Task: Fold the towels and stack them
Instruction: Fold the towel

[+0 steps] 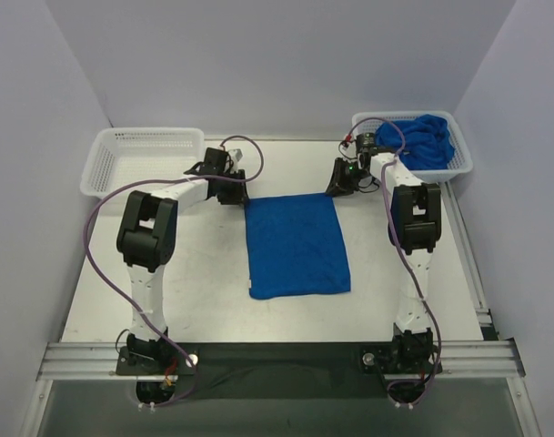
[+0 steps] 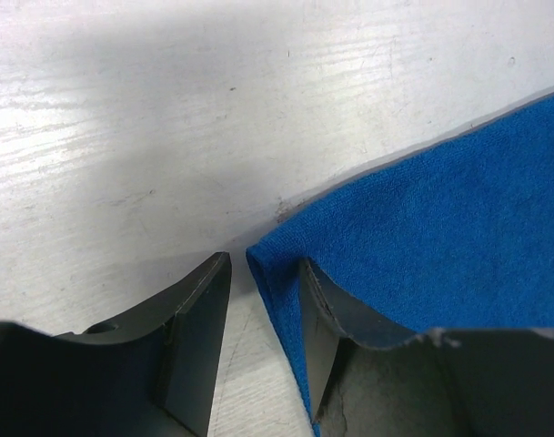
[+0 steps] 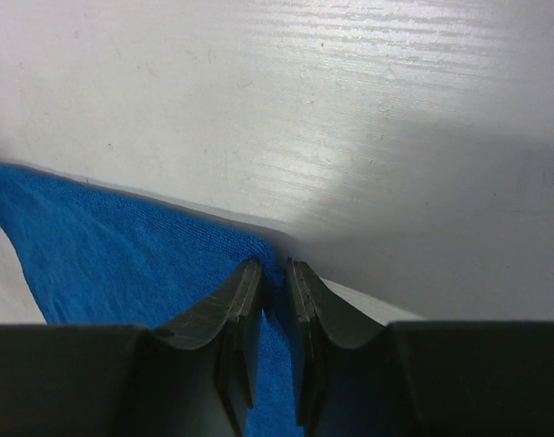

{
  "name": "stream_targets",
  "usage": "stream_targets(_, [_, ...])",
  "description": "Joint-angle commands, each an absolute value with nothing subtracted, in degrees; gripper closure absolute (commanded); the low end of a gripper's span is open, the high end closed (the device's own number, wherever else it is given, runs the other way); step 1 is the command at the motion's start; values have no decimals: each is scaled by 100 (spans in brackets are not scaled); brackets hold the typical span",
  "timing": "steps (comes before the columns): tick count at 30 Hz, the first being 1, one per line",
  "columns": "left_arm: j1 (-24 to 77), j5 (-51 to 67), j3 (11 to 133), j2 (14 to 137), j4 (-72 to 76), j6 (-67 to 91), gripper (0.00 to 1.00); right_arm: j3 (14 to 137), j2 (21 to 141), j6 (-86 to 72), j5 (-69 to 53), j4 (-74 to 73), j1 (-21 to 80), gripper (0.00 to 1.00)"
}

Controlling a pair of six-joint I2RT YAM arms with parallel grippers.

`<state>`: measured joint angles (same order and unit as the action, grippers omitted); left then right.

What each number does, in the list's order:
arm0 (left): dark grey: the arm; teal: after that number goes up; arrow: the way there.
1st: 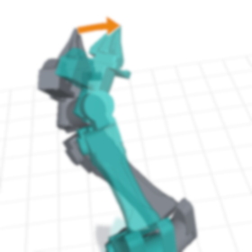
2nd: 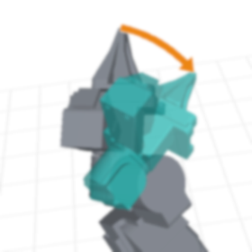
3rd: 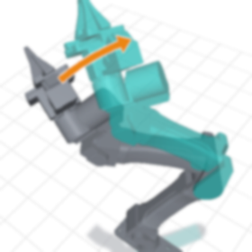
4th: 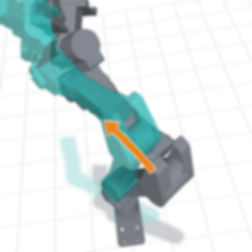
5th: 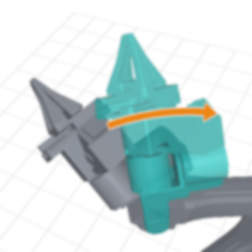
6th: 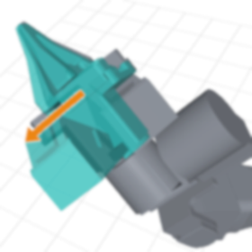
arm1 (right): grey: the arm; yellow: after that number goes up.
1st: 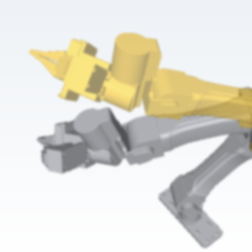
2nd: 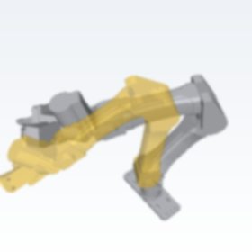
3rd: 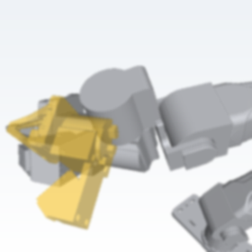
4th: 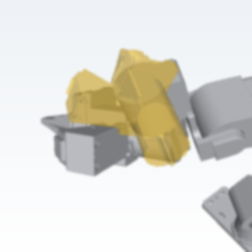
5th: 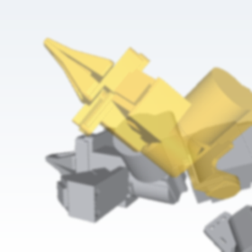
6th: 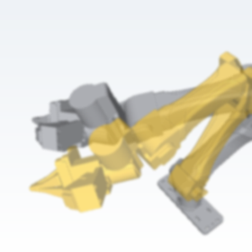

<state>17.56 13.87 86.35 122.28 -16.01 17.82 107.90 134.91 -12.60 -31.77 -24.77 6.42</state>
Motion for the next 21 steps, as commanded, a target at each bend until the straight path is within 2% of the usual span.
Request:
stream_targets(1, [1740,1380,8727,12577,-1802,1784,53,10775,13614,-1310,-3199,-2707,642,82])
stream_targets(5, [1731,1327,8798,12674,-1793,1793,51,10749,13614,-1292,-3190,-2707,650,83])
stream_targets(11, [1714,1450,8807,12753,-1810,1793,53,10740,13605,-1283,-3173,-2698,668,86])
stream_targets(21, [1705,1477,8894,12893,-1916,1565,71,10679,13597,-1275,-3164,-2707,668,94])
